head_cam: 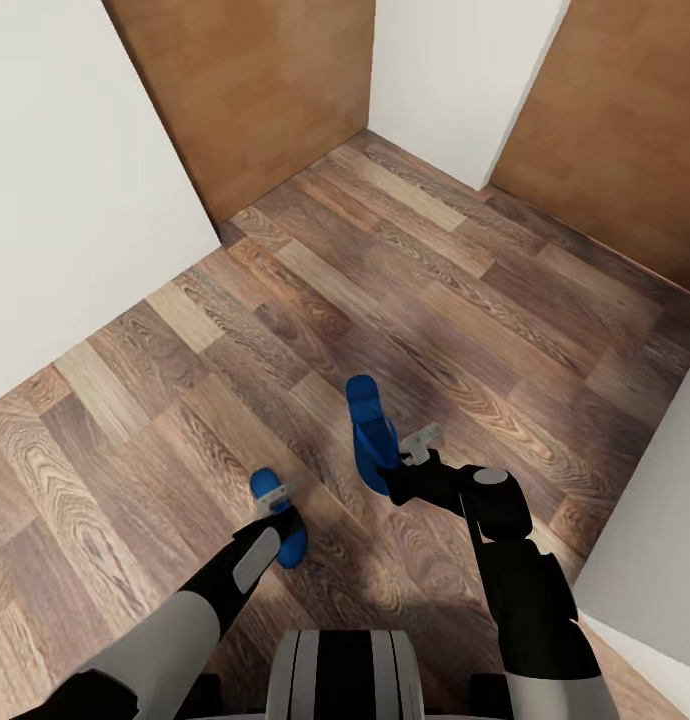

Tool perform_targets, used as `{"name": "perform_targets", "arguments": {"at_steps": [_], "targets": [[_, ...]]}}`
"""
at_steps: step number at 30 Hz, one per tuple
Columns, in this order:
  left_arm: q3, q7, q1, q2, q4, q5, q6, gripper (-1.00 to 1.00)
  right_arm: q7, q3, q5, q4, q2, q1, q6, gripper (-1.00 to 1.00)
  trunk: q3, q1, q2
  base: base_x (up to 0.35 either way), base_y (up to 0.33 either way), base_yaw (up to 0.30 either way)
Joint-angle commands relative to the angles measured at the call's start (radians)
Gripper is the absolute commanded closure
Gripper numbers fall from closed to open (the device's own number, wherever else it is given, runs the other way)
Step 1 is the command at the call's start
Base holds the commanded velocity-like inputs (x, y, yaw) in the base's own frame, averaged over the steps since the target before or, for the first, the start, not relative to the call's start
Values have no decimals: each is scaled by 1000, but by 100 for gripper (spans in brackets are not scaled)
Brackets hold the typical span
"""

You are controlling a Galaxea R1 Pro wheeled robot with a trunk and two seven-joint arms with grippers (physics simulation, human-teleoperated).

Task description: In the bedroom, move the book from the bed onto either nightstand, and place the two sandals side by side next to the bed.

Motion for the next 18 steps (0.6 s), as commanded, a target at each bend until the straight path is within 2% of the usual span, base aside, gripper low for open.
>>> {"name": "perform_targets", "arguments": {"at_steps": [1, 6, 9, 12, 18], "targets": [[-4, 12, 0, 2, 31, -5, 4, 100, 11, -1, 7, -2, 0, 0, 4, 100, -1, 0, 0, 0, 0, 267], [-5, 15, 20, 2, -14, -8, 7, 100, 11, -1, 7, -2, 0, 0, 4, 100, -1, 0, 0, 0, 0, 268], [-6, 37, 58, 4, -97, -9, 16, 100, 11, -1, 7, -2, 0, 0, 4, 100, -1, 0, 0, 0, 0, 268], [-7, 45, 70, 4, -120, -10, 18, 100, 11, -1, 7, -2, 0, 0, 4, 100, -1, 0, 0, 0, 0, 268], [-8, 54, 82, 5, -141, -13, 18, 100, 11, -1, 7, -2, 0, 0, 4, 100, 23, -3, 1, 0, 0, 268]]}}
